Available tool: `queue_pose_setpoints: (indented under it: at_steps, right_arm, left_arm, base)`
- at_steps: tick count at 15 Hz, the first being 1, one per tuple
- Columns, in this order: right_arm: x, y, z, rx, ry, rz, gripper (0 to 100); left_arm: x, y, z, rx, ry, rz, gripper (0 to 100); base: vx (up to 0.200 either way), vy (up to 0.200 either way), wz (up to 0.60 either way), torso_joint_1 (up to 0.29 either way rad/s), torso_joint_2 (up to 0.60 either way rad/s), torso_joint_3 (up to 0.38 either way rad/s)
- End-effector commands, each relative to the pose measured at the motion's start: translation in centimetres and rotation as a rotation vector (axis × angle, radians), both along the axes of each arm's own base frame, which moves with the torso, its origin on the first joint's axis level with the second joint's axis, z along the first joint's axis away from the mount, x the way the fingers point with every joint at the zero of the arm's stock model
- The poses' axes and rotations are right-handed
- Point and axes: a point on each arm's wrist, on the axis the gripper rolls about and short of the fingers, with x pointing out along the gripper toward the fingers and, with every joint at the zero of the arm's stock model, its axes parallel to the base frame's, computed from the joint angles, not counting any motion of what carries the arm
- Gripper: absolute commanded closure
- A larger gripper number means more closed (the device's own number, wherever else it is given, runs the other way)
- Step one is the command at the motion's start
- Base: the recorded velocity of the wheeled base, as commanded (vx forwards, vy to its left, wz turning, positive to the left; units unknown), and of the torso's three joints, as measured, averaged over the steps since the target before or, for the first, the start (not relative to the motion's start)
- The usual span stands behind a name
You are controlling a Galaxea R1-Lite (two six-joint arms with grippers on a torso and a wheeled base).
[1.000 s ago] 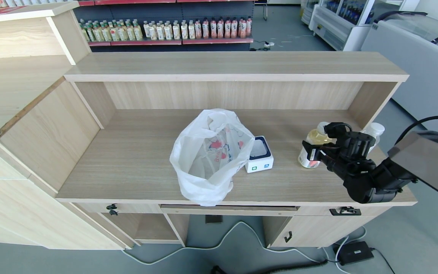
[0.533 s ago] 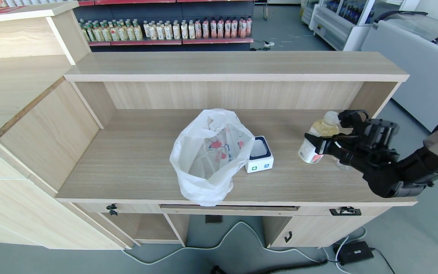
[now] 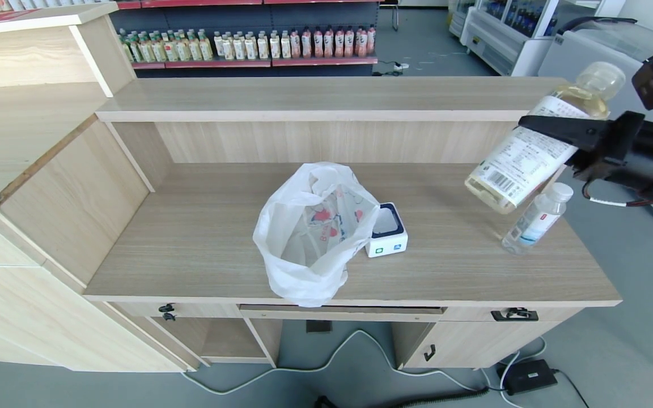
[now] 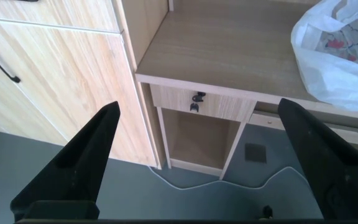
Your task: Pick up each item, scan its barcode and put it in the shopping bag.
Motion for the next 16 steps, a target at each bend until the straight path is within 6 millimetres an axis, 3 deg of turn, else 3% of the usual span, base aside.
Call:
queue_pose_setpoints:
  at_steps: [1,4,9,16]
  right_arm:
    - [-6.3,0.0,2.3,-0.014,-0.067,0.136,100]
    - [-8.6,0.1,2.1,-0.046,-0.066,0.261,100]
    - [-11.4,0.4,3.4,-0.072,-0.089,0.393,100]
    - [-12.2,0.4,3.6,-0.066,-0.071,0.41,100]
  left_arm:
    - [0.0,0.0,0.0,0.0,-0.001,0.0,0]
    - [0.0,0.0,0.0,0.0,-0.001,0.0,0]
    - [0.0,0.0,0.0,0.0,-0.001,0.0,0]
    - [0.0,0.0,0.0,0.0,-0.001,0.001,0]
  base:
    - [0.0,0.0,0.0,0.0,0.0,0.0]
    - [0.0,0.0,0.0,0.0,0.0,0.0]
    - [0.0,0.0,0.0,0.0,0.0,0.0]
    - [0.0,0.0,0.0,0.0,0.0,0.0]
